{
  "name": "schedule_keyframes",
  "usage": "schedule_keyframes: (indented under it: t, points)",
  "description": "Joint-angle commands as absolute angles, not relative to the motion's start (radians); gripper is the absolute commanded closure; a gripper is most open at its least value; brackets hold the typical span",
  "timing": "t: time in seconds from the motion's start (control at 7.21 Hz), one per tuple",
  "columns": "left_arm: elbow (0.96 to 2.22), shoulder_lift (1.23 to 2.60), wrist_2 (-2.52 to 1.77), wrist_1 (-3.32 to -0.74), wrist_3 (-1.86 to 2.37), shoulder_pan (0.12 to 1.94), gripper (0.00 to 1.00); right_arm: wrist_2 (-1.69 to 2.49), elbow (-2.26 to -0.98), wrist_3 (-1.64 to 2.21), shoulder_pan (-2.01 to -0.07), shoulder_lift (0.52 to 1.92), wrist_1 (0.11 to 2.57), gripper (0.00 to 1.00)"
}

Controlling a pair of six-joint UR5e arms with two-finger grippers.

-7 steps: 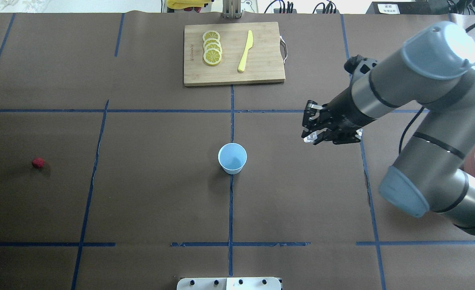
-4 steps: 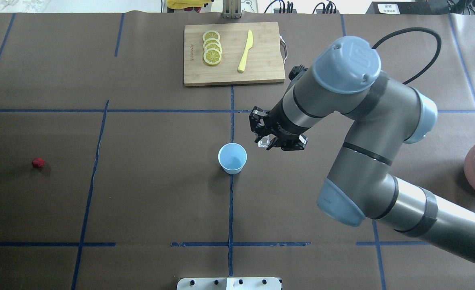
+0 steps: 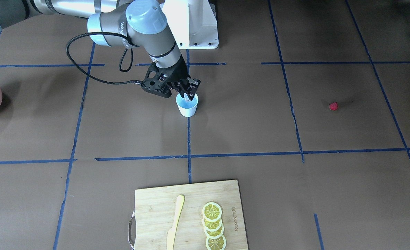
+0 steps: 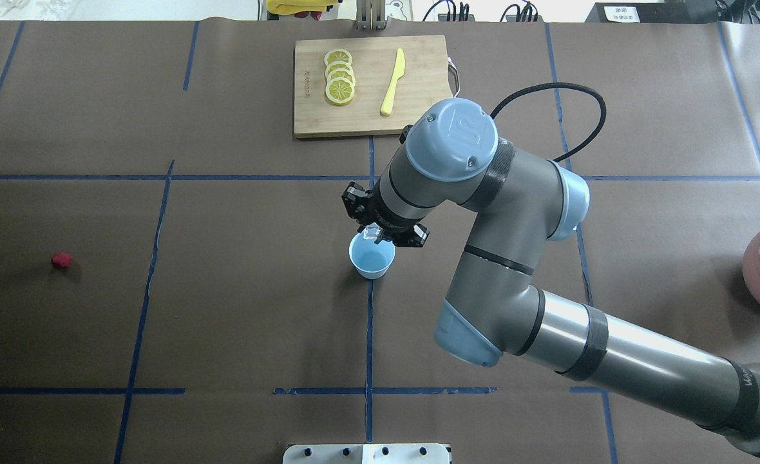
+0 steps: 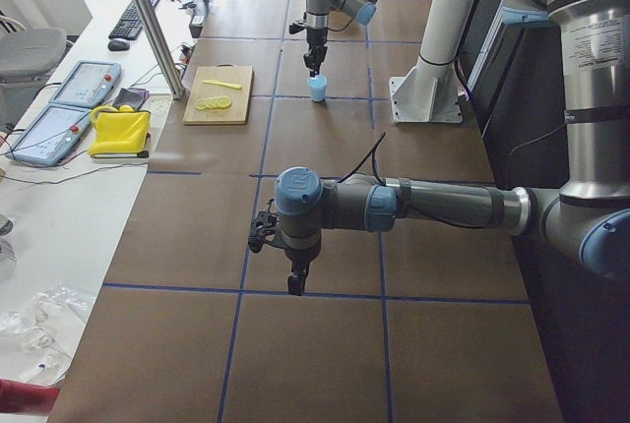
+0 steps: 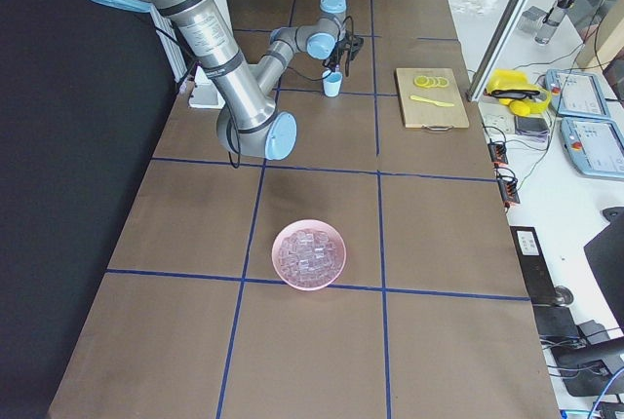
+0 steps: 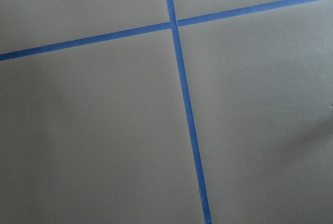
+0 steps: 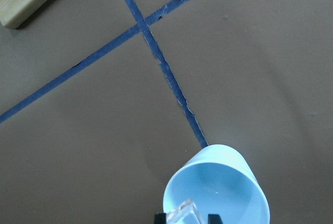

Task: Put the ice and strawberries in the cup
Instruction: 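Open the right gripper to drop the ice cube into the cup, then move the right gripper back to the pink bowl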

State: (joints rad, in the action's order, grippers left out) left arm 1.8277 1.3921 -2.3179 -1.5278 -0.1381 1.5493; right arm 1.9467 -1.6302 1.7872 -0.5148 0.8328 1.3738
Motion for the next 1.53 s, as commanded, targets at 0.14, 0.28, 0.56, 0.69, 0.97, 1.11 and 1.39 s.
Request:
schedule_keyframes:
  t: [0.14, 0.28, 0.56, 0.69, 0.97, 1.11, 1.39]
  points:
    - [1.83, 1.391, -2.318, -1.528, -0.138, 1.549, 0.0, 1.94, -1.632, 1.782, -0.503, 0.857, 1.367, 0.33]
    - [1.83, 1.391, -2.318, -1.528, -0.138, 1.549, 0.0, 1.953, -1.655, 1.782, -0.518, 0.861, 1.371, 0.32]
    - [1.83, 1.391, -2.318, -1.528, -0.138, 1.549, 0.0, 2.076, -1.834, 1.748, -0.66, 1.03, 1.408, 0.29]
    - [1.83, 1.391, -2.318, -1.528, -0.138, 1.549, 0.0, 2.15, -1.92, 1.621, -0.748, 1.14, 1.413, 0.25]
    - [1.832, 1.39, -2.318, -1.528, -0.138, 1.549, 0.0, 2.218, -2.063, 1.295, -0.898, 1.442, 1.411, 0.19]
    - [1.833, 1.39, -2.318, -1.528, -0.138, 1.549, 0.0, 2.236, -2.081, 1.1, -0.978, 1.559, 1.408, 0.18]
    - [1.845, 1.372, -2.318, -1.528, -0.14, 1.549, 0.0, 2.261, -2.066, 0.691, -1.116, 1.733, 1.402, 0.17]
